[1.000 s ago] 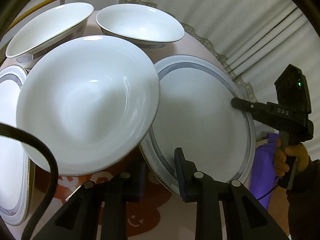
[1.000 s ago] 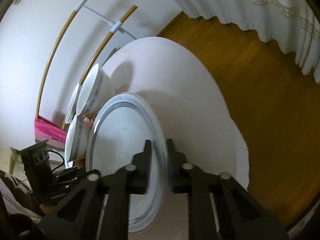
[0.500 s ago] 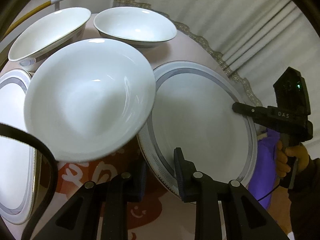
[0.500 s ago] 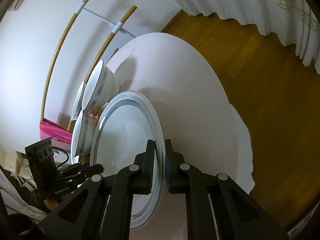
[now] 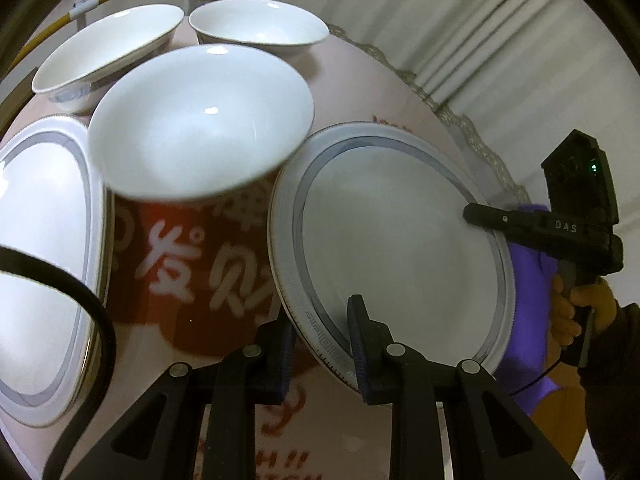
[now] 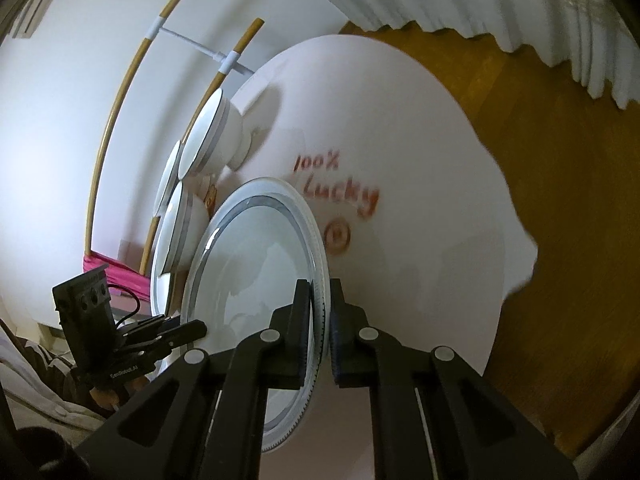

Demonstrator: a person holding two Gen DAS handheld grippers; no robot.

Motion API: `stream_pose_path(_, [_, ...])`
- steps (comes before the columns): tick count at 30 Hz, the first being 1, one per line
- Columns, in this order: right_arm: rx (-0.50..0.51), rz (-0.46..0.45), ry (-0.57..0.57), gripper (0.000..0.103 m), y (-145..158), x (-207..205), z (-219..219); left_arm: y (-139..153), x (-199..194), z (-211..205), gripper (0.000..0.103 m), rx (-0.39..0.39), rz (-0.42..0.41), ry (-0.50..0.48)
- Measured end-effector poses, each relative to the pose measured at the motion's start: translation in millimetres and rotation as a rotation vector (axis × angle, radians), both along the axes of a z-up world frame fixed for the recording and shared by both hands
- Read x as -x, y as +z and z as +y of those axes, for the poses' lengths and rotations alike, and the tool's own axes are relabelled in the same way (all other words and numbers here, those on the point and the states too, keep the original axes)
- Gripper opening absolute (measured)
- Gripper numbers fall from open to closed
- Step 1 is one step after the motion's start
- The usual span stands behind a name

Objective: Organize plates and bowls
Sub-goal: 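Close the left gripper on the plate stack rim while the right gripper grips it too, then lift the grey-rimmed plate stack with both grippers and carry it across the table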

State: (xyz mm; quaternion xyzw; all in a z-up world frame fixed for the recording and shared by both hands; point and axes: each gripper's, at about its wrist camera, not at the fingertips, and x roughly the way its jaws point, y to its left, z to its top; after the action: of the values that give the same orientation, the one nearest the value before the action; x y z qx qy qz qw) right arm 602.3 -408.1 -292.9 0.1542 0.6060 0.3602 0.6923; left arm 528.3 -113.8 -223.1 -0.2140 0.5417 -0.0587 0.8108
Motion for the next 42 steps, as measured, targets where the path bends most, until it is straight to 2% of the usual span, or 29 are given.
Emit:
stream_pose_path(7, [0.012,-0.005,-0.079,0.008,5.9,49.6,-1.9,10.7,19.9,19.8,0.021,-0.002,-0.016,-0.122])
stream_pose_path(12, [-0.007,0.001,-0.141,0.008,6.7,85.4,7.6,19.7,27.4,41.8,0.021,-0.032,-0.023,-0.193])
stream_pose_path(20, [-0.039,0.012,-0.199,0.008,2.0,128.1,40.5,29.4,57.2,84.3,0.021,-0.066,-0.017,-0.251])
stream_pose_path(27, [-0.051,0.004,-0.207,0.008,3.3,141.6,74.2,44.6,86.6,111.4,0.021,-0.07,-0.02,-0.263])
stream_pose_path(42, [-0.07,-0.016,-0.199,0.008,9.5,147.2,129.5,55.1,101.9,147.3,0.022,-0.077,-0.035,-0.271])
